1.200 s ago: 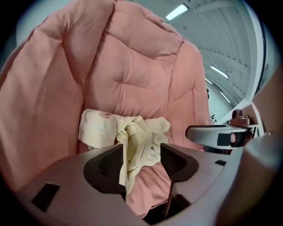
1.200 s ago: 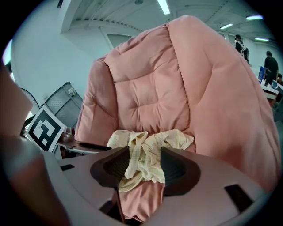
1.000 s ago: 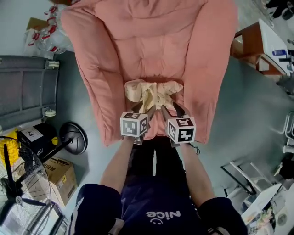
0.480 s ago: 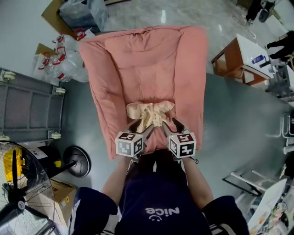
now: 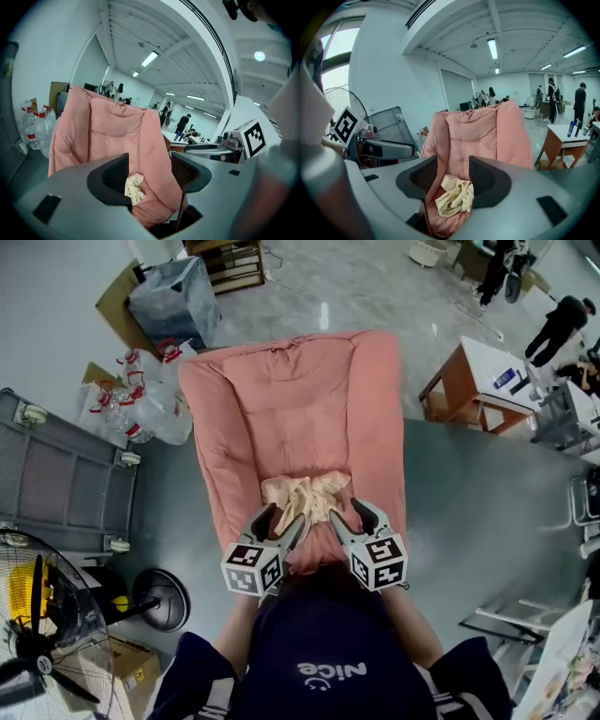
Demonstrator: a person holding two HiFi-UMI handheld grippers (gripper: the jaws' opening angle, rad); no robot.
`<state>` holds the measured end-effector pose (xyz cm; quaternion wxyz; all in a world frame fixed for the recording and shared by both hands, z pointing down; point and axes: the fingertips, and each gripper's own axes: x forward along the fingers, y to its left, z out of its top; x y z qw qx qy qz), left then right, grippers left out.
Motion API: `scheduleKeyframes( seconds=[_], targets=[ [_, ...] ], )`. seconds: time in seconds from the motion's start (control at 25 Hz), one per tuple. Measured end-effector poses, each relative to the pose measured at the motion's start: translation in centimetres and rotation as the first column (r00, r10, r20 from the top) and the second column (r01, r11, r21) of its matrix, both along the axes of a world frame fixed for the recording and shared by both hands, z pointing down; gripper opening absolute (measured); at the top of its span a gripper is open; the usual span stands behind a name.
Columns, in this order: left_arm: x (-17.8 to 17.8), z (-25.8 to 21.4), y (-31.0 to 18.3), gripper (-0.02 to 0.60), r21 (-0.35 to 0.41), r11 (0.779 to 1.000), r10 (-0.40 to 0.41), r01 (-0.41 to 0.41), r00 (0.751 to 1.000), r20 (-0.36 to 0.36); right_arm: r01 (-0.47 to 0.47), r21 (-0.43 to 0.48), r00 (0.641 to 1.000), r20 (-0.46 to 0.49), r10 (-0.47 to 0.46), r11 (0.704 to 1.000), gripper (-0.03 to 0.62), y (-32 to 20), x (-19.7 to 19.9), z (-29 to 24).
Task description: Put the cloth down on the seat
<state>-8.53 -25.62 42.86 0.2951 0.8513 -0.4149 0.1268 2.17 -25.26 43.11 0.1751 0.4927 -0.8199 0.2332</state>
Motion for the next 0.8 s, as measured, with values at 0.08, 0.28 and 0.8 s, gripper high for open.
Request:
scheduleKeyframes(
  seconds=[0.08, 0.28, 0.8],
  targets=[
    [-0.4, -2.1, 0.4, 0.299, 0.046, 0.999, 0.001, -0.001, 1.0, 0.002, -0.017, 0.027, 1.0, 0.021, 0.017, 0.999, 0.199, 0.2, 0.0, -2.0],
    [-0.7, -6.7, 1.5, 0.291, 0.157, 0.987, 0.035, -0.033, 0.999, -0.014, -0.041, 0.103, 0.998, 0.054, 0.036, 0.994, 0.199, 1.3, 0.1, -6.0],
    [-1.8, -11.1, 1.7, 0.219, 0.277, 0.959, 0.08, -0.063, 0.995, -0.052, -0.016, 0.247, 1.0, 0.019, 0.012, 0.969, 0.156, 2.3, -0.5, -10.2]
  ],
)
